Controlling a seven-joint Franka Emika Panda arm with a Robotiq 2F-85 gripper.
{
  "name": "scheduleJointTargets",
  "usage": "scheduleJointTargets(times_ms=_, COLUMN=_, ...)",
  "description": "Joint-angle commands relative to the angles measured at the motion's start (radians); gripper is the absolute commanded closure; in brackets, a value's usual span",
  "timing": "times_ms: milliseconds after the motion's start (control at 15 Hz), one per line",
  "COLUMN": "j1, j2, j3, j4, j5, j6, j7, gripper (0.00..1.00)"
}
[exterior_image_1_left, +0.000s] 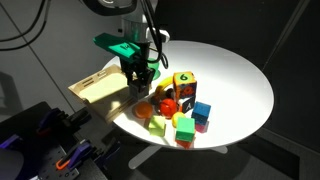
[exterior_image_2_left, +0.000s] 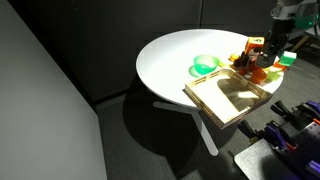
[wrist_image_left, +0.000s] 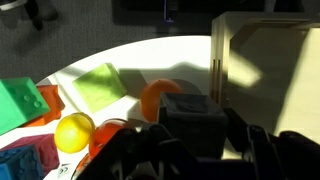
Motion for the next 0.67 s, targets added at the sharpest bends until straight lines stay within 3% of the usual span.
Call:
scheduleJointTargets(times_ms=0, j1=-0.003, j2=0.000, j3=0.003, j4=0.001, j5=-0.001, j6=-0.002, j7=0.001, gripper=0.42)
scheduleJointTargets(times_ms=67, j1=-0.003, j2=0.000, j3=0.003, j4=0.001, j5=-0.001, j6=-0.002, j7=0.001, gripper=0.42)
scheduleJointTargets(times_ms=133, j1=-0.003, j2=0.000, j3=0.003, j4=0.001, j5=-0.001, j6=-0.002, j7=0.001, gripper=0.67)
scheduleJointTargets(times_ms=400, j1=-0.001, j2=0.051, j3=0.003, j4=0.014, j5=-0.017, j6=0.011, j7=0.026, gripper=0.67)
scheduleJointTargets(times_ms=600, j1=0.005, j2=0.070, j3=0.003, j4=0.002, j5=-0.050, j6=0.101, j7=0.045, gripper=0.67)
